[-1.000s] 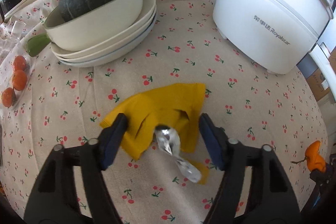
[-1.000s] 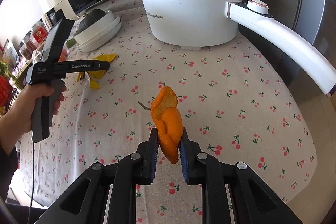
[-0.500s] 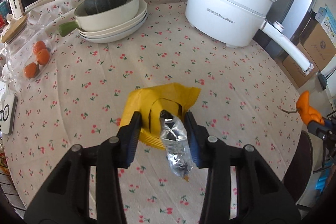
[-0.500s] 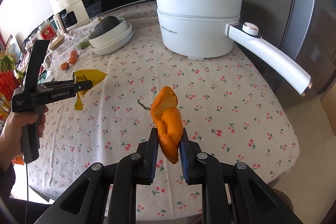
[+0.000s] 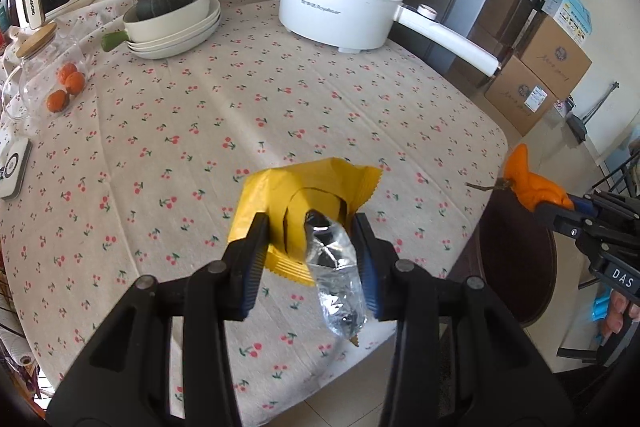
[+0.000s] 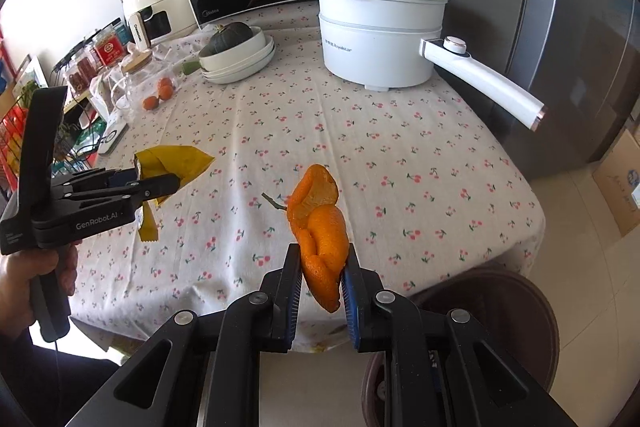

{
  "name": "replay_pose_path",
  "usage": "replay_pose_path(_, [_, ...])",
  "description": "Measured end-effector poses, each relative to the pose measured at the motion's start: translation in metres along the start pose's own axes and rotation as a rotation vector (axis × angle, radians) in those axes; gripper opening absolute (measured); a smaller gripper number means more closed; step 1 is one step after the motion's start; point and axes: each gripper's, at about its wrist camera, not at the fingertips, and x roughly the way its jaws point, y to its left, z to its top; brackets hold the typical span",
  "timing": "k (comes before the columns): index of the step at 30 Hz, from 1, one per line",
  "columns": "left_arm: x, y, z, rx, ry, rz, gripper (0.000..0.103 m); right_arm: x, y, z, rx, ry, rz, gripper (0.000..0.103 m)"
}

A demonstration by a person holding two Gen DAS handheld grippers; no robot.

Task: Collect trash
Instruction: 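Carry the orange peel and the yellow wrapper over the brown bin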

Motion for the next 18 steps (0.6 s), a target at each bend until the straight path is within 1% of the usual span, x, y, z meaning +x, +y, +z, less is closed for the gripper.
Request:
replay_pose_path(3, [-0.004, -0.012, -0.013, 0.013, 0.003, -0.026, 0.044, -0.009, -0.002, -0.013, 0.014, -0.002, -0.012, 0.020])
replay_pose_path(7, [-0.003, -0.026, -0.024, 0.012, 0.021, -0.060, 0.044, -0.019, -0.008, -0.033, 0.030, -0.006, -0.053, 0.020])
replay_pose_path(12, [-0.004, -0.049, -0.029, 0.025, 0.039, -0.113, 0.044, -0.026, -0.019, -0.052, 0.037, 0.016, -0.104, 0.020])
replay_pose_path(18, [0.004, -0.084, -0.030, 0.061, 0.043, -0.166, 0.044, -0.037, -0.043, -0.071, 0.093, 0.028, -0.107, 0.020])
